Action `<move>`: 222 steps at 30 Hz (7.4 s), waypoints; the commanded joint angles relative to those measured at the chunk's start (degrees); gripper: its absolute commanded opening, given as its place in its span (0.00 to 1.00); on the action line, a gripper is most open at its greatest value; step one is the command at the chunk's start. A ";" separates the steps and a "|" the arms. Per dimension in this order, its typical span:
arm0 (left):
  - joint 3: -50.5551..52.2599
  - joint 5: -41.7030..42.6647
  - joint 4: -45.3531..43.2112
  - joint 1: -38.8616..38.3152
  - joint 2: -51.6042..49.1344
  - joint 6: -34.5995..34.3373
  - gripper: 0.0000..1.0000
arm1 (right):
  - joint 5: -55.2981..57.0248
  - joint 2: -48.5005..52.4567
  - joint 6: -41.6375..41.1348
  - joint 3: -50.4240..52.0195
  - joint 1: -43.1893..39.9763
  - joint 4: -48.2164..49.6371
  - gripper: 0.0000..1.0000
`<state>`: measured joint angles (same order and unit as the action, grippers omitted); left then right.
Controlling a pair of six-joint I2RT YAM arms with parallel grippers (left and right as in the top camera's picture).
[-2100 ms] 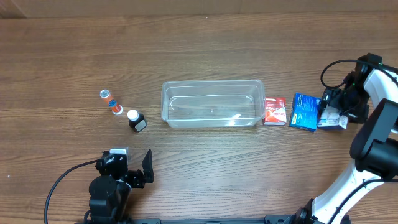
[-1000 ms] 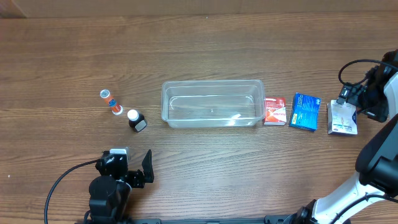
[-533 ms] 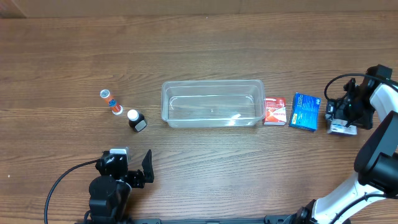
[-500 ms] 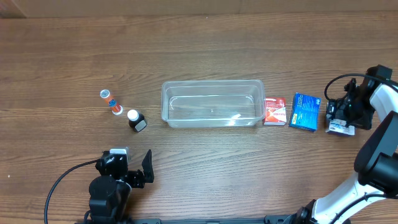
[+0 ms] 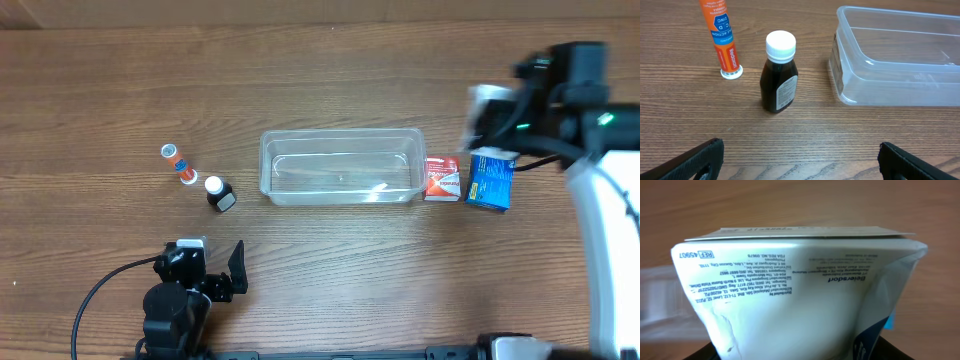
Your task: Pack container
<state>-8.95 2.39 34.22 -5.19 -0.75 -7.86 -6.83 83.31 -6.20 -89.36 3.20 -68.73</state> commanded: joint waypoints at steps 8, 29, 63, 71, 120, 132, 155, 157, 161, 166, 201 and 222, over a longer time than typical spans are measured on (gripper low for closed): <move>0.17 0.17 -0.20 -0.28 0.46 1.05 1.00 | 13.49 12.44 -20.46 8.90 25.51 13.51 0.64; 0.17 0.17 -0.17 -0.28 0.46 1.05 1.00 | 21.38 4.76 -9.73 7.69 19.78 12.11 0.89; 0.17 0.17 -0.17 -0.28 0.46 1.05 1.00 | 15.74 18.05 0.42 16.35 -9.66 15.17 1.00; 0.17 0.17 -0.17 -0.28 0.46 1.05 1.00 | 12.79 23.43 0.26 20.31 -13.46 20.41 0.94; 0.17 0.17 -0.20 -0.28 0.46 1.05 1.00 | 12.83 8.87 -14.64 -2.21 21.53 10.10 0.88; 0.17 0.17 -0.17 -0.28 0.46 1.05 1.00 | 5.01 15.85 -15.76 18.64 2.78 18.47 0.59; 0.17 0.17 -0.17 -0.28 0.46 1.05 1.00 | 8.94 24.17 -9.99 23.37 0.96 24.17 0.78; 0.17 0.17 -0.17 -0.28 0.46 1.05 1.00 | 10.38 23.96 -11.15 22.36 -0.22 21.92 0.73; 0.17 0.17 -0.17 -0.28 0.46 1.05 1.00 | 10.54 17.86 -11.52 14.80 -1.05 13.49 0.74; 0.17 0.17 -0.20 -0.28 0.46 1.05 1.00 | 4.15 1.97 -11.67 7.61 10.80 11.67 0.70; 0.17 0.17 -0.17 -0.28 0.46 1.05 1.00 | 15.82 -7.17 -22.58 1.11 23.08 8.09 0.96; -50.93 -10.16 22.69 0.26 -42.93 -8.44 1.00 | 10.14 -9.27 -22.53 1.27 0.26 -0.83 1.00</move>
<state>-45.54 -3.64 51.07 -5.23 -26.83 -15.38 3.20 74.06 -28.49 -87.94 3.75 -69.84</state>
